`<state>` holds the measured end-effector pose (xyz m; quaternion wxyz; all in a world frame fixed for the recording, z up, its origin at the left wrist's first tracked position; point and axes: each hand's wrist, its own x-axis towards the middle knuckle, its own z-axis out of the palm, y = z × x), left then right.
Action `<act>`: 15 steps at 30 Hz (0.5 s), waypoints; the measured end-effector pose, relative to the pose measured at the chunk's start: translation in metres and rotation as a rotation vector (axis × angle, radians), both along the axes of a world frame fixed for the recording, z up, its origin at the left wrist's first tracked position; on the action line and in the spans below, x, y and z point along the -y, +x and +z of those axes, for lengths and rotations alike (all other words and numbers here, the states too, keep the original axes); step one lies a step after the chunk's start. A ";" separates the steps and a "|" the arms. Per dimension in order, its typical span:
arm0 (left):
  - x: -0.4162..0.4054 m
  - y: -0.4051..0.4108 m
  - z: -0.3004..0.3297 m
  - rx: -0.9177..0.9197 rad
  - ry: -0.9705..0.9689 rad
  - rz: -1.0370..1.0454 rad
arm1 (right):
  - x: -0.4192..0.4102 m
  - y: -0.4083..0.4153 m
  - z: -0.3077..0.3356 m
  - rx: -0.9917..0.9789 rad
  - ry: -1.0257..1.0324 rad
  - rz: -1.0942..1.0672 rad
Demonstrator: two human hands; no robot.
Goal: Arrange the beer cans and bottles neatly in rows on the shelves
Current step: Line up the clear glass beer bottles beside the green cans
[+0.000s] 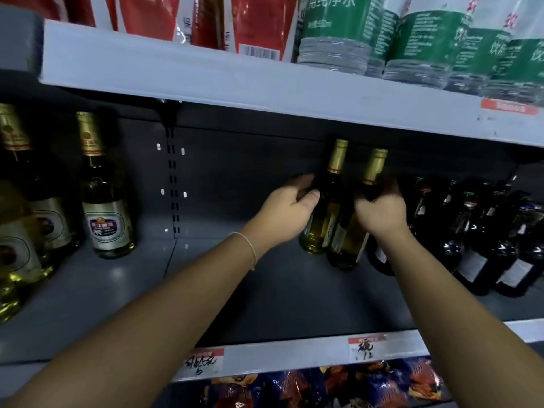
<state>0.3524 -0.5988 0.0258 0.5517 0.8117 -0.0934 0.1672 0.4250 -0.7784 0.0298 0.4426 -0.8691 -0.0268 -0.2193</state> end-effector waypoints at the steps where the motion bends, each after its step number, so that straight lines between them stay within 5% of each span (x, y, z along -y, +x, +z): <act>1: 0.003 0.004 0.000 -0.001 -0.003 0.002 | 0.001 0.003 0.000 -0.027 0.022 0.022; 15: 0.013 0.013 -0.033 -0.075 0.004 0.027 | 0.006 0.028 -0.007 0.031 0.142 0.156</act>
